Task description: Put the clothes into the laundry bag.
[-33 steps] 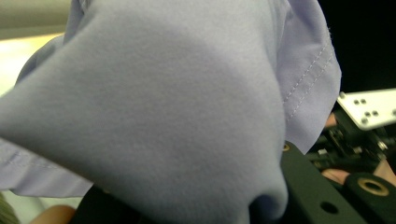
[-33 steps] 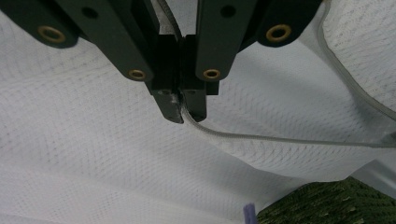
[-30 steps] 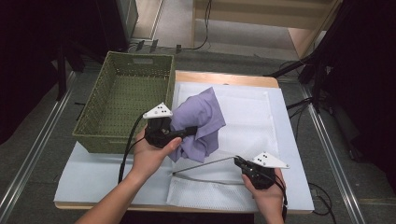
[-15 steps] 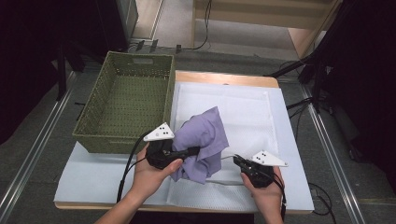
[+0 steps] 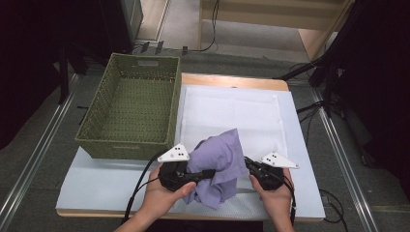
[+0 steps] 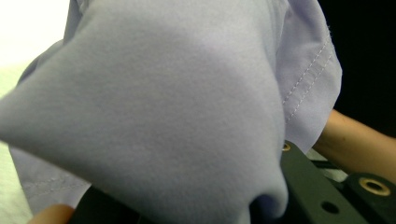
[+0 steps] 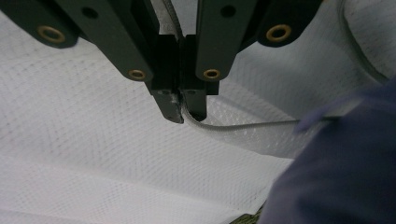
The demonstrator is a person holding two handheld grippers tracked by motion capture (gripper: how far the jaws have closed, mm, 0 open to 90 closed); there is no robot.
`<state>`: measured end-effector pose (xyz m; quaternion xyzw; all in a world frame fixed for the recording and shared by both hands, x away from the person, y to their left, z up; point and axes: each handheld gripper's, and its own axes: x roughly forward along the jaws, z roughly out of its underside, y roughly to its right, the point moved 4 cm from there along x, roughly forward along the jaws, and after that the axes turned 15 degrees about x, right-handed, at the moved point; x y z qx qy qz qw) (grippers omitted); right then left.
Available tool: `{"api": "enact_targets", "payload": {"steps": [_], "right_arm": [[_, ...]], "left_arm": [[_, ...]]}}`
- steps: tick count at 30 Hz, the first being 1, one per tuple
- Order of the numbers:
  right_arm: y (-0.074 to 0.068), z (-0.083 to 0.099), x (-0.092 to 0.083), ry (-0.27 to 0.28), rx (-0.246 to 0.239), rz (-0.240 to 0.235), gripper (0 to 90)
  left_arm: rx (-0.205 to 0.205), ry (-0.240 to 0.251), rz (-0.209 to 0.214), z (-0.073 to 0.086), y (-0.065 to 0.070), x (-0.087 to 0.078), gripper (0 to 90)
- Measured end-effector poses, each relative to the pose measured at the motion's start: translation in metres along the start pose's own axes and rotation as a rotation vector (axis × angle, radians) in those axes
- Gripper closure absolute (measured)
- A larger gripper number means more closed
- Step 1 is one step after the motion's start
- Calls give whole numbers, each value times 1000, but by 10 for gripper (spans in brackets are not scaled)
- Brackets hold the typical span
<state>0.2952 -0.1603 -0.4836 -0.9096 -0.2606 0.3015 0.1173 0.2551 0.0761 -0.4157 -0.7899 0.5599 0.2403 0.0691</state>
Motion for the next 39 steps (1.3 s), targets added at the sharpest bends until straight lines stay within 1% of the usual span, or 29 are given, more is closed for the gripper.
{"api": "enact_targets", "payload": {"steps": [2,4,7,9,11,12,14,15,16,17,18,19,21,22,23,25,26,28,30,32,33,34,35,36,39], "right_arm": [[0,-1,-1,5,1,4,891],[1,-2,-1,12,4,6,891],[2,-4,-2,18,15,-2,891],[2,-6,-2,23,25,-4,891],[3,-7,-3,27,35,-8,891],[3,-8,-4,31,40,-13,891],[2,-10,-6,41,52,-23,891],[1,-11,-8,47,45,-26,891],[-1,-12,-9,51,44,-31,891],[-3,-12,-10,55,45,-36,891],[-5,-13,-11,58,42,-41,891],[-6,-13,-11,59,37,-45,891],[-9,-13,-12,61,33,-49,891],[-11,-13,-13,62,32,-53,891],[-14,-14,-14,67,29,-60,891],[-19,-17,-17,83,22,-73,890],[-24,-19,-20,90,16,-78,891],[-33,-23,-25,105,-9,-89,891],[-39,-25,-28,115,-18,-99,891],[-42,-25,-29,116,-20,-105,891],[-42,-25,-28,114,-19,-103,891],[-42,-24,-27,112,-22,-103,891],[-42,-23,-27,107,-15,-104,891],[-42,-23,-26,108,-16,-104,891],[-43,-21,-24,102,-20,-102,891]], "left_arm": [[9,-23,20,6,4,4,808],[14,-48,55,11,8,9,805],[35,-110,111,21,14,19,799],[35,-145,138,27,16,25,796],[46,-199,171,34,17,33,789],[55,-229,175,37,18,36,786],[60,-273,161,44,18,43,774],[56,-293,145,46,17,46,762],[49,-311,124,48,15,48,752],[29,-315,114,50,13,49,747],[14,-311,112,49,12,49,746],[10,-305,102,48,12,49,745],[-1,-282,50,44,9,45,750],[-21,-259,23,40,7,43,753],[-32,-248,4,38,5,42,754],[-55,-219,-63,32,0,38,757],[-63,-204,-87,29,-2,37,757],[-72,-177,-110,23,-4,34,740],[-61,-163,-124,18,-3,32,720],[-59,-147,-125,13,-2,31,704],[-51,-146,-130,12,-2,32,708],[-42,-152,-138,10,-2,34,721],[-40,-161,-138,10,-2,37,724],[-38,-181,-129,12,-3,41,722],[-46,-223,-116,24,-8,57,733]]}}
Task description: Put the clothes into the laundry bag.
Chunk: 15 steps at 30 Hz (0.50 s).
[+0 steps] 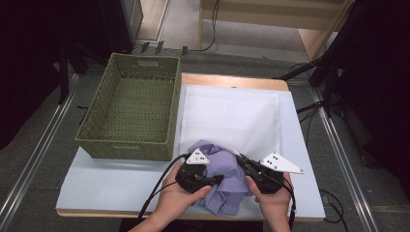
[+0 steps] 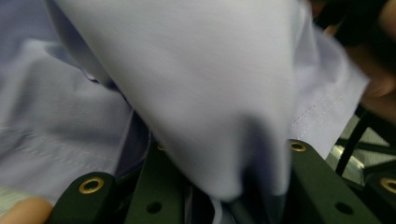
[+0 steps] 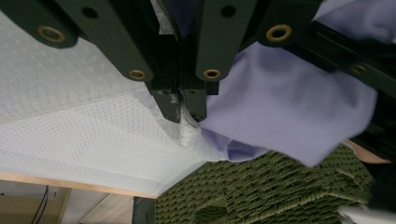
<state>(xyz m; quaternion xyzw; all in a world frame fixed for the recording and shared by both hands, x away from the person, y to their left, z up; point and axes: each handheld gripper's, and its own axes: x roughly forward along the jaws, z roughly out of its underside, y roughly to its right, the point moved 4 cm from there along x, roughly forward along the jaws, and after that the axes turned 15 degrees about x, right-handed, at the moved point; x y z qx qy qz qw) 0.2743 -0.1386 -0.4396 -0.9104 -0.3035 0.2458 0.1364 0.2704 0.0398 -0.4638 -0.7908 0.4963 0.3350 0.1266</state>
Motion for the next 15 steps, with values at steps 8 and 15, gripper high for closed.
{"api": "enact_targets", "payload": {"steps": [8,15], "right_arm": [[4,7,4,-19,1,3,891],[-14,-1,-3,14,-23,-27,891]], "left_arm": [[8,-37,2,4,-1,10,849],[-22,139,-82,-20,5,-3,852]]}}
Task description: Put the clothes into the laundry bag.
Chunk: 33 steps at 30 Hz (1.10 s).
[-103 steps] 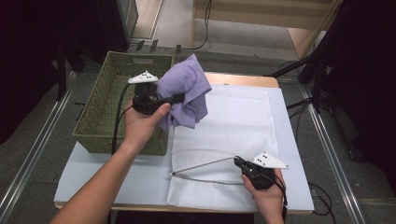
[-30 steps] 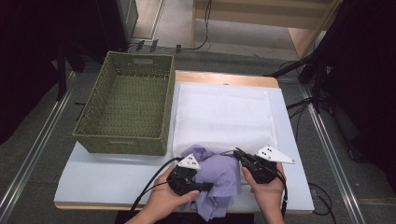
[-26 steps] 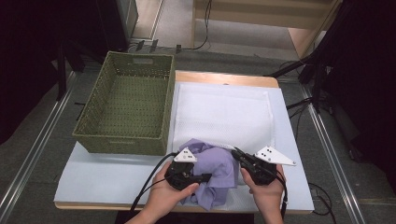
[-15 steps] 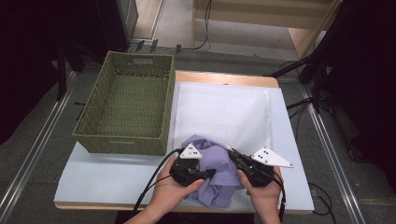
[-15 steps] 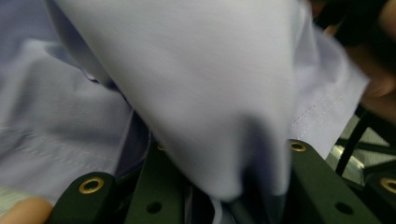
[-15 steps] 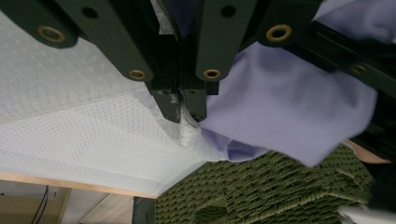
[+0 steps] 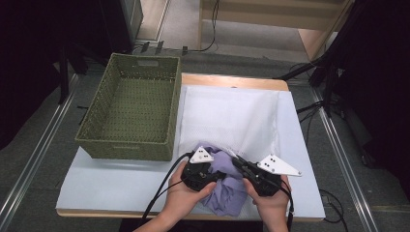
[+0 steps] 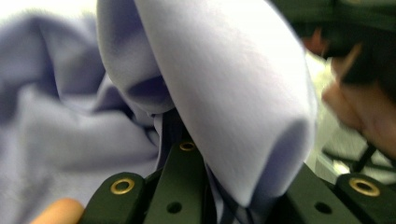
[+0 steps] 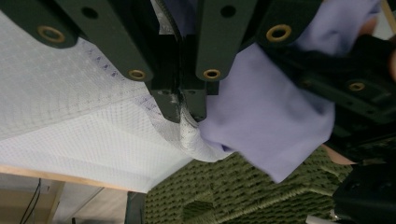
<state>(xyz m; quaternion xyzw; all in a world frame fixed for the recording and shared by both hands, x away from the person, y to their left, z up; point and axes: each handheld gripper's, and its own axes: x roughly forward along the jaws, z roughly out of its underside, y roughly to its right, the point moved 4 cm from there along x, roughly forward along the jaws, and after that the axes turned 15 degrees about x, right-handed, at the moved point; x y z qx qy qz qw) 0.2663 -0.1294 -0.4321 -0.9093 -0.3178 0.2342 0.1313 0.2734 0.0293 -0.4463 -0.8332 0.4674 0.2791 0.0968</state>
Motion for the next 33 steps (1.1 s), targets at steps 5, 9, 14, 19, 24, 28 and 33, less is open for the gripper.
{"api": "enact_targets", "payload": {"steps": [5,9,14,19,24,28,33], "right_arm": [[9,6,4,-18,17,16,891],[21,11,5,-26,32,42,891],[29,12,5,-27,47,60,891],[30,12,7,-25,48,68,889],[32,13,6,-24,50,75,887],[35,14,5,-30,56,74,887],[32,17,8,-44,44,64,886]], "left_arm": [[67,-81,6,24,-6,26,641],[61,-20,39,23,-11,9,447],[61,67,-2,15,-23,-28,304],[55,38,-89,24,-35,-40,227],[59,59,-157,22,-37,-50,187],[46,-18,-130,23,-40,-38,136],[25,-45,-22,19,-38,-21,279]]}}
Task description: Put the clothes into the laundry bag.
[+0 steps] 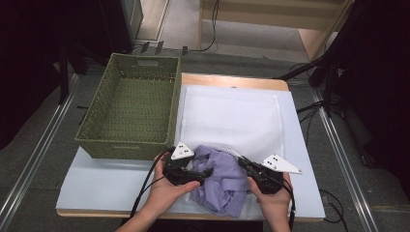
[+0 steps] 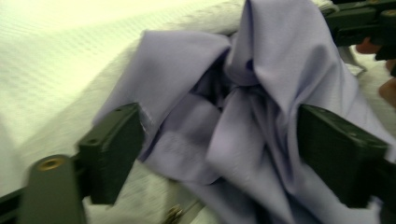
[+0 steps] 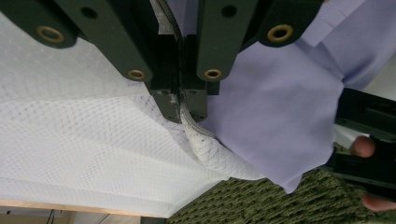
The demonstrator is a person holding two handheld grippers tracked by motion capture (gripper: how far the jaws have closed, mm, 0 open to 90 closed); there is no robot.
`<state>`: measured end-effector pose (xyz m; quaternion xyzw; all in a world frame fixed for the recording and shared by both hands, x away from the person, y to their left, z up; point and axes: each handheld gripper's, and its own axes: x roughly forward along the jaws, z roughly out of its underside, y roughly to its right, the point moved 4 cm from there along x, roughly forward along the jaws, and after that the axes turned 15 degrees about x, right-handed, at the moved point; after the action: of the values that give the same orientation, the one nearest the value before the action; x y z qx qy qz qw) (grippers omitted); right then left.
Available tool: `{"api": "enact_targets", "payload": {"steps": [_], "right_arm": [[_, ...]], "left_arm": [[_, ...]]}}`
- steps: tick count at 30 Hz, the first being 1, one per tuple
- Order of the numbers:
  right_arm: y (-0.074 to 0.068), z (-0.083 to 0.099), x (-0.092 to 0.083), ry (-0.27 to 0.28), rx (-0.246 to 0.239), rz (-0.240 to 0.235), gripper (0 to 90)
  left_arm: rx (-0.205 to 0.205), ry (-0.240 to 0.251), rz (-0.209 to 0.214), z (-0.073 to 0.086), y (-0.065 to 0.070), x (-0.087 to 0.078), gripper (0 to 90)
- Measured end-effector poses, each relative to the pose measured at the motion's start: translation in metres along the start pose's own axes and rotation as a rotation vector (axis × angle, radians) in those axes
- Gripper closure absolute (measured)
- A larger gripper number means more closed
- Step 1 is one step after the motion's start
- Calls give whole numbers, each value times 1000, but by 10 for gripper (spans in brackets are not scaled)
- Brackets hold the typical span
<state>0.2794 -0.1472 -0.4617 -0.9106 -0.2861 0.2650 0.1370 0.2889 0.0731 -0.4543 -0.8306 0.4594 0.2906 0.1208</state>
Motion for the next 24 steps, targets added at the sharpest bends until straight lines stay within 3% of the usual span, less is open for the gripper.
{"api": "enact_targets", "payload": {"steps": [2,8,10,12,14,15,17,18,19,21,23,24], "right_arm": [[-1,0,0,-1,1,-4,886],[-7,-1,0,2,-8,-22,887],[-10,-2,-1,7,-12,-29,887],[-13,-3,-3,15,-15,-38,887],[-15,-5,-4,22,-18,-49,888],[-16,-5,-5,25,-21,-48,888],[-15,-5,-5,26,-23,-47,887],[-14,-5,-5,23,-17,-46,887],[-12,-4,-5,21,-17,-41,888],[-8,-3,-6,16,-8,-32,888],[-3,-2,-6,13,-2,-24,888],[-1,-1,-7,11,4,-18,888]], "left_arm": [[-9,-27,49,-2,2,7,399],[13,-89,133,-4,13,31,795],[25,-99,126,-8,17,35,850],[12,-82,96,-15,17,37,874],[-12,-55,38,-20,13,38,884],[-9,-42,-24,-22,9,39,885],[41,-45,-136,-22,4,41,883],[19,-45,-146,-20,0,43,871],[5,-47,-129,-18,-1,44,828],[19,-30,-46,-16,5,41,677],[85,-10,25,-17,14,29,557],[111,5,34,-18,16,19,522]]}}
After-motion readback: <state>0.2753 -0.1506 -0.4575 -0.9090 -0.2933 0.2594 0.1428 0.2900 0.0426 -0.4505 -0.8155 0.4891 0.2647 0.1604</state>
